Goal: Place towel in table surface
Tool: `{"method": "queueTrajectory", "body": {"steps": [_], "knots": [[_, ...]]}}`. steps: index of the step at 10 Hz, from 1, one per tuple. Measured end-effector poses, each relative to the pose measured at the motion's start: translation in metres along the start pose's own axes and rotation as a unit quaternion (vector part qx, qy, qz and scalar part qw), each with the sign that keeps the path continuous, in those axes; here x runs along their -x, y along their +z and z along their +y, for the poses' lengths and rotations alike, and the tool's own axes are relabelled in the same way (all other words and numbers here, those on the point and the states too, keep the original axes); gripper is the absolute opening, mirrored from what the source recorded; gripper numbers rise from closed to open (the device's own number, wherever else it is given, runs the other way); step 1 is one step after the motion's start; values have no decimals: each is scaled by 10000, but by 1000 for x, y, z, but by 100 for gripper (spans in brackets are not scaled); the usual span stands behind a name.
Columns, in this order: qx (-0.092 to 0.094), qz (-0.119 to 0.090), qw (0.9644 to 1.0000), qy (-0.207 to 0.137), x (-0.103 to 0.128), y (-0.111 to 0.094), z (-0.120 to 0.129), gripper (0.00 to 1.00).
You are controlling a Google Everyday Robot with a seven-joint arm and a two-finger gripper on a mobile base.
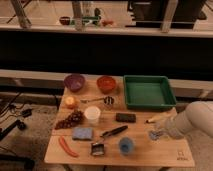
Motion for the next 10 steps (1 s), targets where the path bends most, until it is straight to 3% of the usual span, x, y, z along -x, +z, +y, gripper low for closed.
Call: {"method": "queueTrajectory", "body": {"steps": [5,10], "knots": [[256,56,9997,-6,-3,28,7,5],[597,157,9980,145,-23,66,20,5]]}}
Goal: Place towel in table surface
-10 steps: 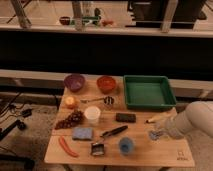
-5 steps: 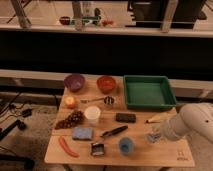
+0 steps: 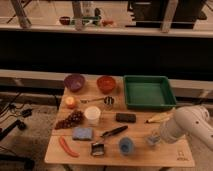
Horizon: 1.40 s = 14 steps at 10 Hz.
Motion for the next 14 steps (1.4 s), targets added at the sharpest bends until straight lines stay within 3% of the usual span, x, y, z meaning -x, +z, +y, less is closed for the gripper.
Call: {"method": "queueTrajectory", "body": {"steps": [5,10,11,14], "knots": [[350,19,9993,90,-9,28,12,5],[416,35,9991,89,-8,30,13,8],[414,37,9991,94,-9,30,13,11],[416,36,9991,91,-9,30,13,42]]}}
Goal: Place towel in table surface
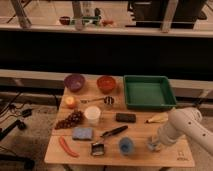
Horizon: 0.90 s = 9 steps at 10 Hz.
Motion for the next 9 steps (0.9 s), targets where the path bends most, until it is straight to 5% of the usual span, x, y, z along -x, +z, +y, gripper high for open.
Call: {"method": "queueTrajectory", "body": {"steps": [4,9], "knots": [[0,-1,10000,3,0,0,0,79],[0,-2,10000,5,0,0,0,80]]}}
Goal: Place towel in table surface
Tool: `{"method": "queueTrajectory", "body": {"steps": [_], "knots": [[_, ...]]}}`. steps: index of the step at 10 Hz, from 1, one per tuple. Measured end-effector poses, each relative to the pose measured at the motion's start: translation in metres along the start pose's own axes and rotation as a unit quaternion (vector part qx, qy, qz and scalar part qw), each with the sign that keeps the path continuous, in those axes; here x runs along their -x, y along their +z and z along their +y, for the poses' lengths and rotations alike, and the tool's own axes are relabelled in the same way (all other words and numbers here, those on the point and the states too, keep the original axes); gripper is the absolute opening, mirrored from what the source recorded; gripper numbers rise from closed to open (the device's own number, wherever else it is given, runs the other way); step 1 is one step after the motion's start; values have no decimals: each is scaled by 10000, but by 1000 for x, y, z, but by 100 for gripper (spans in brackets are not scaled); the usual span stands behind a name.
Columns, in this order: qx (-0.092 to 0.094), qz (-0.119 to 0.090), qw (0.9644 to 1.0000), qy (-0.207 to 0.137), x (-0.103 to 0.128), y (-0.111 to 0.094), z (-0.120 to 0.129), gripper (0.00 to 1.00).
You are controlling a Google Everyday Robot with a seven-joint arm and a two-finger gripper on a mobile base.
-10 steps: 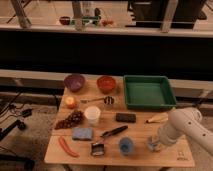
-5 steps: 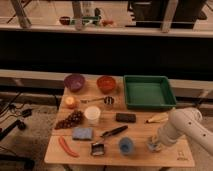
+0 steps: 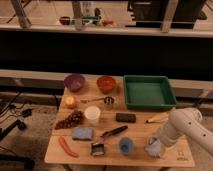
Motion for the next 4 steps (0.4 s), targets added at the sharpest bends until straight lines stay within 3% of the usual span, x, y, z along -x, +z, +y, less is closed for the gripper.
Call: {"method": "queueTrajectory", "body": {"steps": [4], "knots": [[5,-11,10000,1,0,1,0,80]]}}
